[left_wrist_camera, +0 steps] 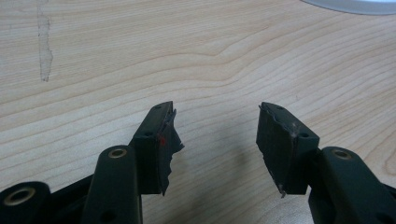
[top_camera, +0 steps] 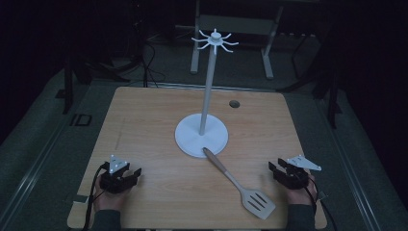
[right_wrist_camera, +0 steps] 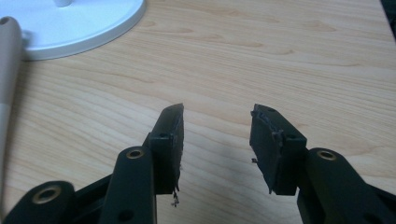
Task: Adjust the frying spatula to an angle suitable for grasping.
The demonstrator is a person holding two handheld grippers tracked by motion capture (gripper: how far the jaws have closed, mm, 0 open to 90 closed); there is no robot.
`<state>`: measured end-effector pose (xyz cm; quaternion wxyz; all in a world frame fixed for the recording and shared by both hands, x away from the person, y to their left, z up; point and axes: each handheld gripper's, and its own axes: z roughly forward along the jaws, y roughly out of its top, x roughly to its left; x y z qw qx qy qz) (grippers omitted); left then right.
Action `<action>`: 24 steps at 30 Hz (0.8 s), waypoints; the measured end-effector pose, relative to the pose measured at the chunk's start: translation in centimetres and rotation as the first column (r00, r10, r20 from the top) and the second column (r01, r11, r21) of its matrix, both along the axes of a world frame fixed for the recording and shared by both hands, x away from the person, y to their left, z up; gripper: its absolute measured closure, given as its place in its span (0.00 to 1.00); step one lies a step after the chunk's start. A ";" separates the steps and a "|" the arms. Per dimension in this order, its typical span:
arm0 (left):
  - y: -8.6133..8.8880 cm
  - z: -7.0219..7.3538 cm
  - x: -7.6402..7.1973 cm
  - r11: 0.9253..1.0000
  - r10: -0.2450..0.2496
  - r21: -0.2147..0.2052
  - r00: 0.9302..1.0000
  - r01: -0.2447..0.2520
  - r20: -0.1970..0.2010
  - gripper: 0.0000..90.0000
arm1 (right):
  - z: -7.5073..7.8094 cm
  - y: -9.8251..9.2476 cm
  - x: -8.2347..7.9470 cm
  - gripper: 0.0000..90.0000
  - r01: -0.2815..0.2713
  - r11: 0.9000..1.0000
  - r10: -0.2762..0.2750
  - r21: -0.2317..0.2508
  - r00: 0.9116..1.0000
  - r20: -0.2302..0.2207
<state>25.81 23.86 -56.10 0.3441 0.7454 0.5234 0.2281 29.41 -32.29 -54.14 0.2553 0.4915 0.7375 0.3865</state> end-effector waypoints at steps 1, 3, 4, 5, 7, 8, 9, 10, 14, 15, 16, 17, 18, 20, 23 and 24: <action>0.1 0.0 0.0 1.000 0.001 -0.013 1.000 -0.001 0.002 0.52 | 0.0 0.1 0.0 0.61 -0.004 1.000 0.004 -0.005 1.000 -0.004; 0.2 0.1 -0.1 1.000 0.005 -0.024 1.000 -0.005 0.010 0.52 | -0.1 0.2 0.1 0.61 -0.005 1.000 0.004 -0.013 1.000 -0.007; 0.3 0.3 -0.1 0.999 0.005 -0.042 1.000 -0.004 0.016 0.52 | -0.1 0.2 0.2 0.62 -0.005 1.000 0.005 -0.018 1.000 -0.012; 0.4 0.4 -0.1 0.999 0.006 -0.052 1.000 -0.005 0.015 0.52 | 0.1 0.3 0.2 0.62 -0.008 1.000 0.008 -0.010 1.000 -0.013; 0.5 0.4 -0.1 0.997 0.010 -0.071 1.000 -0.011 -0.006 0.52 | 0.4 0.5 0.1 0.65 -0.012 1.000 0.012 -0.016 1.000 -0.015; 0.5 0.4 -0.1 0.997 0.014 -0.074 1.000 -0.014 -0.007 0.52 | 0.6 0.6 0.0 0.67 -0.028 0.999 0.027 -0.025 1.000 -0.016; 0.5 0.5 -0.1 0.997 0.016 -0.073 1.000 -0.017 -0.007 0.50 | 0.7 0.7 0.0 0.67 -0.032 0.999 0.032 -0.023 0.999 -0.017; 0.5 0.5 -0.1 0.997 0.016 -0.073 1.000 -0.017 -0.007 0.49 | 0.7 0.7 0.0 0.67 -0.032 0.999 0.032 -0.023 0.999 -0.017; -0.1 1.0 -0.3 1.000 0.005 -0.024 0.999 -0.004 0.036 0.48 | 1.7 1.8 -0.1 0.69 -0.056 0.997 0.056 -0.055 0.998 0.000; -0.1 1.0 -0.4 1.000 0.004 -0.017 0.999 -0.004 0.042 0.46 | 1.8 1.9 -0.1 0.69 -0.056 0.997 0.056 -0.053 0.998 -0.001; -0.1 1.0 -0.4 1.000 0.004 -0.017 0.999 -0.004 0.042 0.46 | 1.8 1.9 -0.1 0.69 -0.056 0.997 0.056 -0.053 0.998 -0.001; -0.1 1.0 -0.4 1.000 0.004 -0.017 0.999 -0.004 0.042 0.46 | 2.0 2.1 -0.2 0.69 -0.058 0.997 0.058 -0.050 0.998 0.001; -0.3 1.1 -0.5 1.000 0.002 0.008 0.998 -0.002 0.057 0.46 | 2.0 2.1 -0.2 0.70 -0.058 0.997 0.058 -0.050 0.998 0.001; -0.3 1.1 -0.7 1.000 0.008 0.020 0.997 -0.009 0.076 0.46 | 3.0 2.6 -0.2 0.70 -0.072 0.996 0.072 -0.046 0.997 -0.002; -0.2 1.2 -0.9 0.999 0.031 0.042 0.996 -0.035 0.086 0.47 | 4.1 3.2 -0.4 0.70 -0.103 0.993 0.103 -0.062 0.995 -0.002; 0.0 1.2 -0.9 0.998 0.040 0.038 0.996 -0.043 0.085 0.47 | 4.5 3.5 -0.5 0.71 -0.110 0.991 0.110 -0.077 0.994 -0.002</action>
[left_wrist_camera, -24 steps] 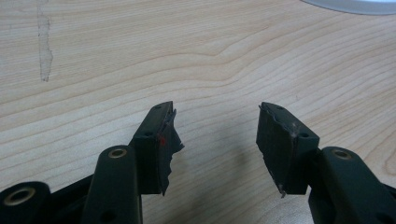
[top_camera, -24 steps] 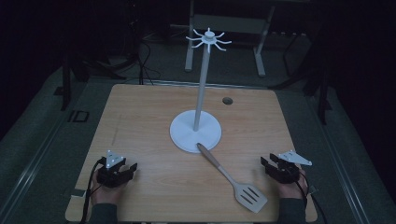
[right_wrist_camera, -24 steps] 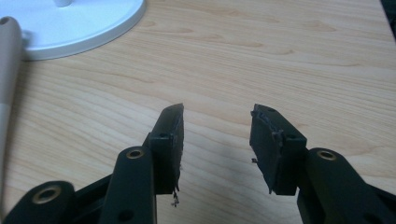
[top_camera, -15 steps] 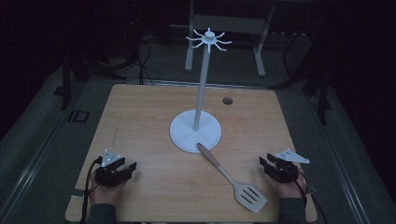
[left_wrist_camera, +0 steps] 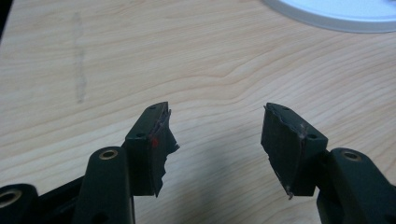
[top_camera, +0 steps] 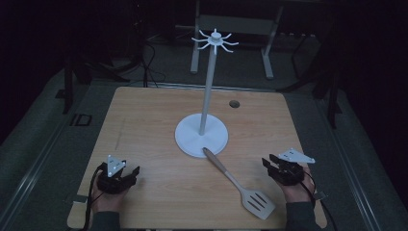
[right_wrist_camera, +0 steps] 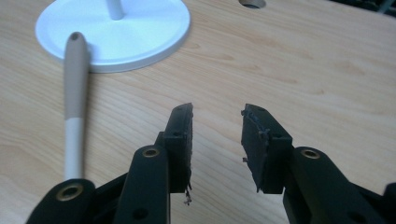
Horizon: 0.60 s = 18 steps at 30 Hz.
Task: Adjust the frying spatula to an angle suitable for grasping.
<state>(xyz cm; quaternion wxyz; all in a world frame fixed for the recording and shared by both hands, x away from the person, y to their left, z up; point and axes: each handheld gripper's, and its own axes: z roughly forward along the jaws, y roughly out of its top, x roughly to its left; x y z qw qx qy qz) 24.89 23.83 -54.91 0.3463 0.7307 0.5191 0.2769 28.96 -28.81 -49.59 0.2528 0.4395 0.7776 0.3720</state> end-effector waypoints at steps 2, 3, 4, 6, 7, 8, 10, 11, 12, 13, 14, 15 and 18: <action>0.3 0.1 -0.1 1.000 0.008 -0.017 1.000 -0.008 0.008 0.47 | 0.8 0.5 0.0 0.71 -0.017 1.000 0.017 -0.018 1.000 -0.002; 0.4 0.1 -0.1 1.000 0.013 -0.027 1.000 -0.012 0.017 0.47 | 1.1 0.8 0.0 0.71 -0.028 1.000 0.028 -0.014 1.000 -0.007; 0.4 0.2 -0.2 0.999 0.014 -0.034 1.000 -0.013 0.020 0.47 | 1.5 1.0 0.0 0.72 -0.038 0.999 0.037 -0.009 0.999 -0.010; 0.4 0.2 -0.2 0.999 0.014 -0.042 1.000 -0.013 0.021 0.48 | 2.0 1.4 0.2 0.72 -0.050 0.999 0.049 -0.019 0.999 -0.019; 0.3 0.2 -0.2 0.999 0.014 -0.034 1.000 -0.014 0.019 0.48 | 2.2 1.6 0.3 0.73 -0.054 0.998 0.054 -0.026 0.998 -0.021; 0.2 0.2 -0.2 1.000 0.011 -0.023 1.000 -0.011 0.015 0.48 | 2.4 1.8 0.4 0.73 -0.058 0.998 0.057 -0.032 0.998 -0.028; 0.1 0.2 -0.1 1.000 0.010 -0.016 1.000 -0.010 0.012 0.48 | 2.6 2.3 0.6 0.73 -0.069 0.997 0.067 -0.044 0.997 -0.039; 0.0 0.2 -0.1 1.000 0.011 -0.013 1.000 -0.011 0.012 0.48 | 2.7 2.5 0.7 0.72 -0.077 0.996 0.075 -0.047 0.996 -0.048; 0.0 0.2 -0.1 1.000 0.012 -0.011 1.000 -0.012 0.012 0.48 | 2.7 2.7 0.8 0.72 -0.090 0.995 0.087 -0.045 0.994 -0.066; 0.0 0.2 -0.1 1.000 0.015 -0.010 1.000 -0.015 0.012 0.48 | 2.7 2.9 1.0 0.72 -0.101 0.994 0.098 -0.042 0.992 -0.082; 0.1 0.2 -0.1 1.000 0.017 -0.011 1.000 -0.016 0.011 0.48 | 2.6 3.2 1.1 0.71 -0.110 0.993 0.105 -0.043 0.990 -0.090; 0.1 0.2 -0.1 1.000 0.019 -0.014 1.000 -0.019 0.010 0.48 | 2.6 3.4 1.2 0.71 -0.120 0.991 0.114 -0.055 0.989 -0.099; 0.1 0.2 -0.1 0.999 0.028 -0.016 1.000 -0.028 0.012 0.48 | 2.3 4.6 1.7 0.70 -0.155 0.984 0.144 -0.083 0.982 -0.122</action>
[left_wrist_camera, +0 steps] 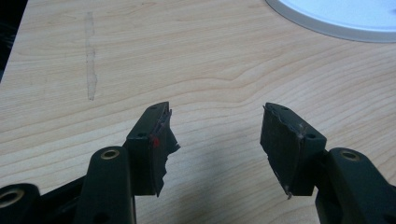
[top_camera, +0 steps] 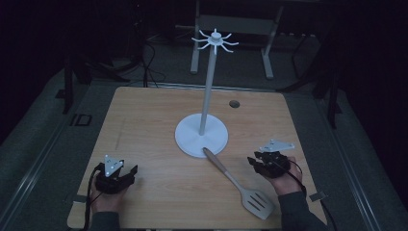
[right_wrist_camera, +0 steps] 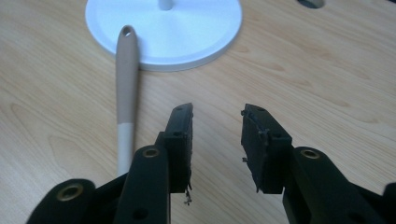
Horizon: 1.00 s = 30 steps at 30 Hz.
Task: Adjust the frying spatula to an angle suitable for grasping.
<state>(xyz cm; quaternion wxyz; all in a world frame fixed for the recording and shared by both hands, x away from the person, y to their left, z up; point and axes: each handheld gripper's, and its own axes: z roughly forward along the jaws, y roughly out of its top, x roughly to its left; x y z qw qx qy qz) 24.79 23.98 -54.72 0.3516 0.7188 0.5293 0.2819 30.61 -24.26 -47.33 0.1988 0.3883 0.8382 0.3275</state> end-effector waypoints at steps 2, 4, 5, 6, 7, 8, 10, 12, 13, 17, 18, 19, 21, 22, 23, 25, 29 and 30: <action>0.0 0.0 0.0 1.000 0.001 -0.004 1.000 -0.001 0.002 0.48 | -0.1 0.3 0.1 0.70 -0.008 1.000 0.008 -0.007 1.000 -0.005; 0.0 0.0 0.0 1.000 0.002 -0.002 1.000 -0.002 0.005 0.48 | -0.2 0.9 0.3 0.69 -0.020 1.000 0.020 -0.016 1.000 -0.017; 0.0 0.0 0.0 1.000 0.003 -0.001 1.000 -0.003 0.006 0.47 | -0.5 1.5 0.5 0.68 -0.039 0.999 0.038 -0.023 0.998 -0.039; 0.0 0.0 0.0 1.000 0.003 -0.002 1.000 -0.003 0.008 0.47 | -0.7 1.8 0.6 0.68 -0.049 0.998 0.048 -0.029 0.998 -0.048; 0.0 0.0 0.0 1.000 0.004 -0.002 1.000 -0.004 0.008 0.47 | -0.7 1.8 0.6 0.68 -0.049 0.998 0.048 -0.029 0.998 -0.048; 0.0 0.1 0.0 1.000 0.005 0.000 1.000 -0.005 0.009 0.47 | -1.3 2.4 0.8 0.68 -0.063 0.997 0.061 -0.043 0.996 -0.064; 0.1 0.1 -0.1 1.000 0.005 0.000 1.000 -0.005 0.012 0.47 | -1.6 2.8 0.9 0.68 -0.073 0.996 0.069 -0.051 0.995 -0.077; 0.1 0.1 -0.1 1.000 0.005 0.000 1.000 -0.005 0.013 0.47 | -2.1 3.3 1.0 0.68 -0.084 0.995 0.078 -0.060 0.993 -0.091; 0.1 0.1 -0.1 1.000 0.004 0.001 1.000 -0.004 0.012 0.47 | -2.5 3.8 1.0 0.69 -0.098 0.993 0.090 -0.070 0.990 -0.105; -0.1 -0.1 0.1 1.000 -0.001 0.008 1.000 0.001 0.006 0.46 | -3.4 4.8 1.0 0.81 -0.138 0.987 0.125 -0.088 0.982 -0.139; -0.1 -0.1 0.1 1.000 -0.002 0.009 1.000 0.002 0.007 0.46 | -3.4 4.8 1.0 0.81 -0.138 0.987 0.125 -0.088 0.982 -0.139; -0.1 0.0 0.0 1.000 -0.002 0.011 1.000 0.002 0.010 0.46 | -3.8 5.4 0.9 0.83 -0.153 0.984 0.138 -0.092 0.979 -0.152; -0.1 0.0 0.0 1.000 0.000 0.011 1.000 0.000 0.012 0.46 | -4.0 5.6 0.9 0.83 -0.163 0.983 0.148 -0.089 0.977 -0.155; -0.1 0.0 0.0 1.000 0.001 0.011 1.000 -0.001 0.012 0.46 | -4.3 6.1 0.8 0.80 -0.174 0.981 0.158 -0.088 0.974 -0.164; -0.1 0.0 0.0 1.000 0.001 0.009 1.000 -0.002 0.013 0.46 | -4.3 6.1 0.8 0.80 -0.174 0.981 0.158 -0.088 0.974 -0.164; -0.1 0.0 0.0 1.000 0.001 0.010 1.000 -0.002 0.011 0.46 | -4.6 6.5 0.8 0.77 -0.181 0.979 0.164 -0.094 0.972 -0.171; -0.1 0.0 0.0 1.000 0.002 0.013 1.000 -0.002 0.007 0.46 | -5.5 7.0 1.1 0.78 -0.192 0.975 0.165 -0.117 0.965 -0.204; -0.1 0.0 0.0 1.000 0.002 0.013 1.000 -0.002 0.008 0.46 | -5.6 7.1 1.2 0.78 -0.193 0.975 0.167 -0.114 0.964 -0.206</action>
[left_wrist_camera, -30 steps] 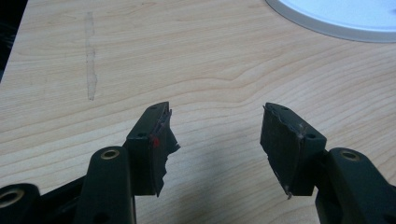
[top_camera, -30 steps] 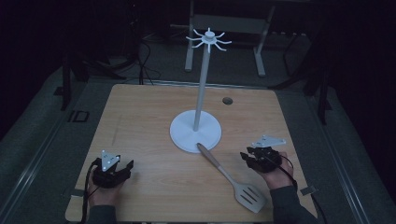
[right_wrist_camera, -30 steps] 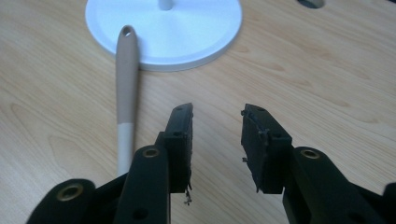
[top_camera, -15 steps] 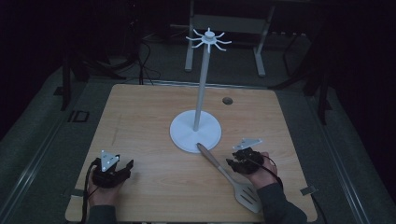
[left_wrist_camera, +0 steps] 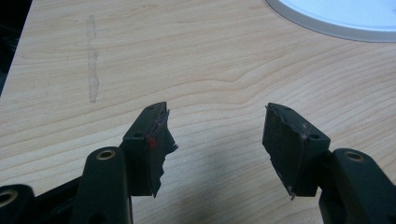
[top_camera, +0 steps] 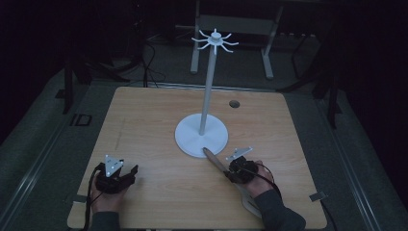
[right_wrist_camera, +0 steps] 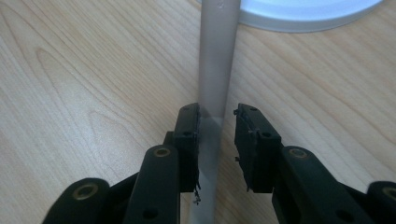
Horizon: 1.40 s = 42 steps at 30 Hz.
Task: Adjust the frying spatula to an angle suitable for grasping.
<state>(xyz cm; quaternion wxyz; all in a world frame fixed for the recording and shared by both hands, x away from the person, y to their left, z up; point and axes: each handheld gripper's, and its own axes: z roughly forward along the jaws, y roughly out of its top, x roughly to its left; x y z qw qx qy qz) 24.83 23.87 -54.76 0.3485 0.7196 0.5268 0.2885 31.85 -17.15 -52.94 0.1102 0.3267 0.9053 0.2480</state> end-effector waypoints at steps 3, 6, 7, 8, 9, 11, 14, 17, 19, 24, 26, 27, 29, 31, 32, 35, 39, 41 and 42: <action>0.0 0.0 0.0 1.000 0.001 -0.001 1.000 -0.001 0.002 0.46 | -0.2 0.2 0.1 0.79 0.003 1.000 -0.003 -0.009 1.000 -0.012; 0.0 0.0 0.0 1.000 0.003 0.000 1.000 -0.003 0.003 0.46 | -0.6 0.5 0.4 0.81 -0.011 1.000 0.010 -0.024 1.000 -0.028; 0.0 0.0 0.0 1.000 0.003 0.000 1.000 -0.003 0.004 0.46 | -0.7 0.5 0.4 0.82 -0.020 0.999 0.019 -0.032 0.999 -0.032; 0.0 0.0 0.0 1.000 0.001 0.000 1.000 -0.001 0.003 0.46 | -0.8 0.5 0.4 0.82 -0.029 0.999 0.028 -0.038 0.999 -0.029; 0.1 0.0 0.0 1.000 0.001 0.002 1.000 -0.001 0.002 0.46 | -0.7 0.4 0.5 0.83 -0.037 0.998 0.035 -0.051 0.999 -0.026; 0.1 0.0 -0.1 1.000 0.001 0.001 1.000 -0.001 0.004 0.46 | -0.7 0.3 0.5 0.83 -0.035 0.998 0.034 -0.058 0.999 -0.023; 0.1 0.0 0.0 1.000 0.002 0.001 1.000 -0.002 0.003 0.46 | -0.6 -0.3 1.0 0.84 -0.021 0.997 0.020 -0.076 1.000 -0.016; 0.0 0.0 0.0 1.000 0.005 0.001 1.000 -0.005 0.004 0.45 | -0.3 -1.6 1.7 0.84 0.003 0.996 -0.004 -0.087 1.000 -0.012; 0.0 0.0 0.0 1.000 0.005 0.000 1.000 -0.005 0.003 0.45 | -0.3 -1.9 1.9 0.84 0.002 0.996 -0.003 -0.091 1.000 -0.008; 0.0 0.0 0.0 1.000 0.006 0.002 1.000 -0.006 0.000 0.45 | -0.1 -3.6 2.8 0.84 0.011 0.994 -0.011 -0.112 1.000 0.002; 0.0 0.0 0.0 1.000 0.005 0.003 1.000 -0.005 -0.001 0.45 | -0.1 -3.8 2.9 0.84 0.016 0.994 -0.016 -0.109 1.000 0.000; 0.0 0.0 0.0 1.000 0.005 0.003 1.000 -0.005 0.000 0.45 | -0.1 -3.9 2.9 0.84 0.018 0.994 -0.018 -0.106 1.000 -0.004; 0.0 0.0 0.0 1.000 0.006 0.003 1.000 -0.006 0.000 0.45 | -0.2 -4.0 3.0 0.84 0.013 0.995 -0.014 -0.101 1.000 -0.006; 0.0 0.0 0.0 1.000 0.006 0.003 1.000 -0.006 0.000 0.45 | -0.4 -3.9 3.1 0.84 0.010 0.994 -0.011 -0.108 1.000 -0.010; 0.0 0.0 0.0 1.000 0.007 0.003 1.000 -0.007 0.000 0.45 | -0.5 -3.9 3.2 0.84 0.011 0.994 -0.013 -0.110 1.000 -0.015; 0.0 0.0 0.0 1.000 0.006 0.004 1.000 -0.006 -0.002 0.45 | -0.5 -3.8 3.3 0.84 0.012 0.994 -0.014 -0.107 1.000 -0.011; 0.0 0.0 0.0 1.000 0.007 0.006 1.000 -0.007 -0.003 0.45 | -0.4 -3.7 3.4 0.84 0.012 0.994 -0.013 -0.109 1.000 -0.014; 0.0 0.0 0.1 1.000 0.009 0.002 1.000 -0.009 -0.002 0.45 | -0.4 -3.5 3.6 0.84 0.009 0.993 -0.010 -0.115 1.000 -0.014; 0.0 0.0 0.1 1.000 0.009 0.004 1.000 -0.009 -0.003 0.45 | -0.4 -3.4 3.6 0.84 0.009 0.993 -0.011 -0.115 1.000 -0.018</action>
